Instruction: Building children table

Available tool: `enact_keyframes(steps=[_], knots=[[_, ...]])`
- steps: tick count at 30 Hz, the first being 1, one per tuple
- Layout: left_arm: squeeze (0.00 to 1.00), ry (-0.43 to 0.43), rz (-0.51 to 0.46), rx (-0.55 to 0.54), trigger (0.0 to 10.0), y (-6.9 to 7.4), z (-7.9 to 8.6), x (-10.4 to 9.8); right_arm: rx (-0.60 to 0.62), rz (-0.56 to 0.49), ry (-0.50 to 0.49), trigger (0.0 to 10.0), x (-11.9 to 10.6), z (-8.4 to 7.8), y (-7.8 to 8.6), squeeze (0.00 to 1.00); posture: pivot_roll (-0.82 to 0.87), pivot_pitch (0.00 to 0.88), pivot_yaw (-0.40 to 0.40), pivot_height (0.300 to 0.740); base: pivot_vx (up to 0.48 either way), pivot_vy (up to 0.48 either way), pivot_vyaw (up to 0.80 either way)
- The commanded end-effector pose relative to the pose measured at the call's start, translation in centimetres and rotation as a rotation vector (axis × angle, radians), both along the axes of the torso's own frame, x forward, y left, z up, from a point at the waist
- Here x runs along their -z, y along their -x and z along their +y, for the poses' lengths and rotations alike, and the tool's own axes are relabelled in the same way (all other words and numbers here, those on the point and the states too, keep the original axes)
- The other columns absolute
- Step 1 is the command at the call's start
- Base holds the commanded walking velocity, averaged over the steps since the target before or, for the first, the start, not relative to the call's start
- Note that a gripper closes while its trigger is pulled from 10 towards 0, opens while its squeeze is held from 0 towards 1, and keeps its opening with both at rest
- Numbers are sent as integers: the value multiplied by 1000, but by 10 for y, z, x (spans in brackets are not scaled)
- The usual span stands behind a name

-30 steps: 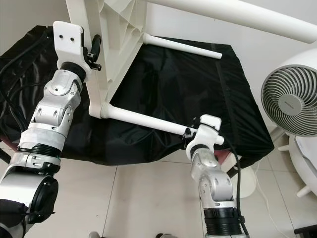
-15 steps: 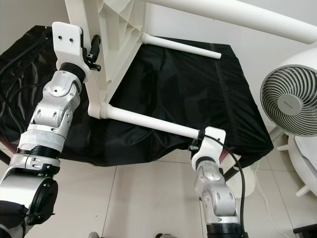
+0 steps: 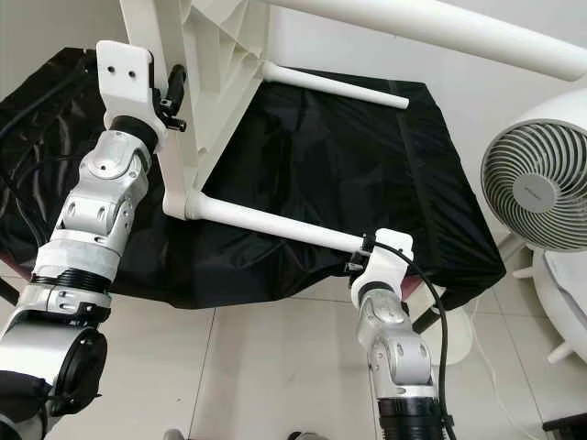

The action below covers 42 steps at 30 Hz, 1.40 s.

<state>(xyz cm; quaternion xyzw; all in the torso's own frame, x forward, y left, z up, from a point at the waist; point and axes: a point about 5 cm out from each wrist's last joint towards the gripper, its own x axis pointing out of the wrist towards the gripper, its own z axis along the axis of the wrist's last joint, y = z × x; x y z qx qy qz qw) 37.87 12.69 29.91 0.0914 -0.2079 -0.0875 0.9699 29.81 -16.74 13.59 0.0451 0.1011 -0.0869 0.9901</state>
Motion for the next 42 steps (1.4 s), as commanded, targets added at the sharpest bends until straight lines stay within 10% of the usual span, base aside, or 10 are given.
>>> enact_keyframes(steps=[1, 17, 29, 39, 40, 41, 42], knots=[[0, -146, 117, 3, 0, -3, -3, 32, -1, 53, -9, 10000, 9, -3, -2, 0, -107, 116, -3, 740, 0, 0, 0], [0, -149, 129, -113, 0, 15, 39, 35, -123, -4, -10, 10000, -8, 12, -44, 0, -75, 111, -13, 740, 0, 0, 0], [0, -164, 125, -314, 0, 14, 92, 17, -350, -84, -32, 10000, -21, 63, -54, 0, -63, 101, -13, 740, 0, 0, 0], [0, -179, 163, -263, 0, 12, 82, 28, -393, -98, -7, 10000, -19, 74, -50, 0, -66, 91, -15, 740, 0, 0, 0], [0, -180, 179, -218, 2471, 12, 73, 34, -387, -112, 10, 10000, -20, 72, -48, 0, -66, 91, -15, 740, 0, 0, 0], [0, -198, 204, -114, 10000, 14, 52, 47, -358, -162, 64, 10000, -24, 65, -44, 0, -73, 86, -18, 740, 0, 0, 0], [0, -198, 204, -114, 10000, 14, 52, 47, -358, -162, 64, 10000, -24, 65, -44, 0, -73, 86, -18, 740, 0, 0, 0]])
